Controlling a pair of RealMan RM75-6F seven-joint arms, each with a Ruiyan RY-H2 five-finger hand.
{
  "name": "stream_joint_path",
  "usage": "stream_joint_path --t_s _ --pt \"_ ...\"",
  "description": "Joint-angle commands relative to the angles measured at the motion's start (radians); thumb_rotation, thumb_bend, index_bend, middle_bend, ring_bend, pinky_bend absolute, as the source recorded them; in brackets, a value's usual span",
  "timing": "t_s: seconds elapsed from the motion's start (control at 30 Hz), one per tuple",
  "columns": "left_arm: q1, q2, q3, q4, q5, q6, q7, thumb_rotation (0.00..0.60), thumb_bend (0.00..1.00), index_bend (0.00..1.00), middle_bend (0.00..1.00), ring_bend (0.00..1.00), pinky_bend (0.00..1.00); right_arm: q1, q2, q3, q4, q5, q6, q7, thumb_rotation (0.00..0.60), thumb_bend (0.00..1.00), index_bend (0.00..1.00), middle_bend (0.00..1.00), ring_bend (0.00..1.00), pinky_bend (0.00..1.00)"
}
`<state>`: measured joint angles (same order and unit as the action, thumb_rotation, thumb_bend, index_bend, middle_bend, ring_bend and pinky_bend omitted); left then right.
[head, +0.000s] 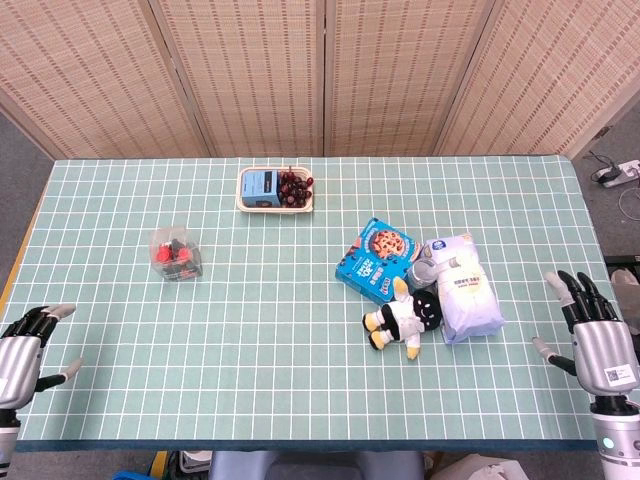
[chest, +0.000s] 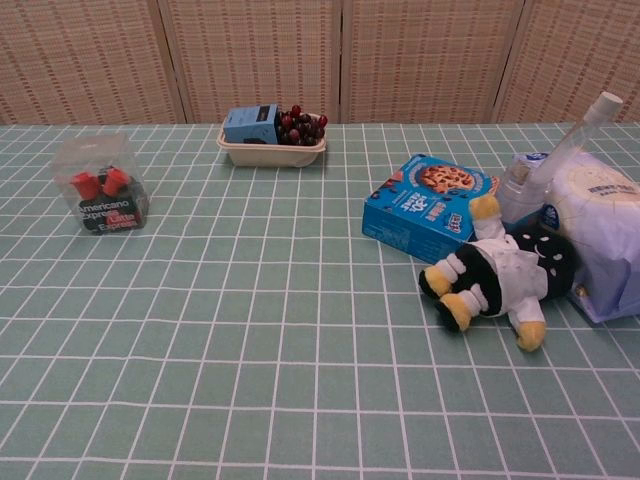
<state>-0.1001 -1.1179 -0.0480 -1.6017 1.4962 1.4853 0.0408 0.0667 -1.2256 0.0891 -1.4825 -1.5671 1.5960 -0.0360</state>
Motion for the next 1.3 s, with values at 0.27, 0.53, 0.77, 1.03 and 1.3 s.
stream_joint_path --t_s 0.27,0.53,0.77,1.03,1.3 --pt "0.0 0.003 0.001 -0.006 0.001 0.001 -0.01 0.6 0.17 0.29 0.25 0.18 0.29 0.015 -0.004 0.002 0.008 -0.029 0.008 0.05 0.6 0.1 0.25 0.38 0.28 0.49" --pt "0.002 0.012 0.004 -0.011 0.01 0.006 -0.032 0.6 0.17 0.29 0.25 0.18 0.44 0.064 -0.018 0.048 -0.029 -0.033 -0.002 0.019 0.6 0.12 0.3 0.68 0.69 0.82" --pt "0.003 0.018 0.006 -0.018 0.015 0.009 -0.038 0.6 0.17 0.29 0.25 0.19 0.47 0.12 -0.008 0.1 -0.112 0.018 -0.063 0.071 0.6 0.12 0.37 1.0 1.0 1.0" --pt "0.004 0.024 0.005 -0.019 0.016 0.009 -0.052 0.6 0.17 0.29 0.25 0.19 0.47 0.167 -0.047 0.133 -0.115 0.118 -0.157 0.183 0.6 0.12 0.39 1.0 1.0 1.0" --pt "0.005 0.029 0.006 -0.023 0.02 0.014 -0.061 0.6 0.17 0.29 0.25 0.19 0.47 0.197 -0.118 0.152 -0.033 0.179 -0.198 0.23 0.6 0.12 0.4 1.0 1.0 1.0"
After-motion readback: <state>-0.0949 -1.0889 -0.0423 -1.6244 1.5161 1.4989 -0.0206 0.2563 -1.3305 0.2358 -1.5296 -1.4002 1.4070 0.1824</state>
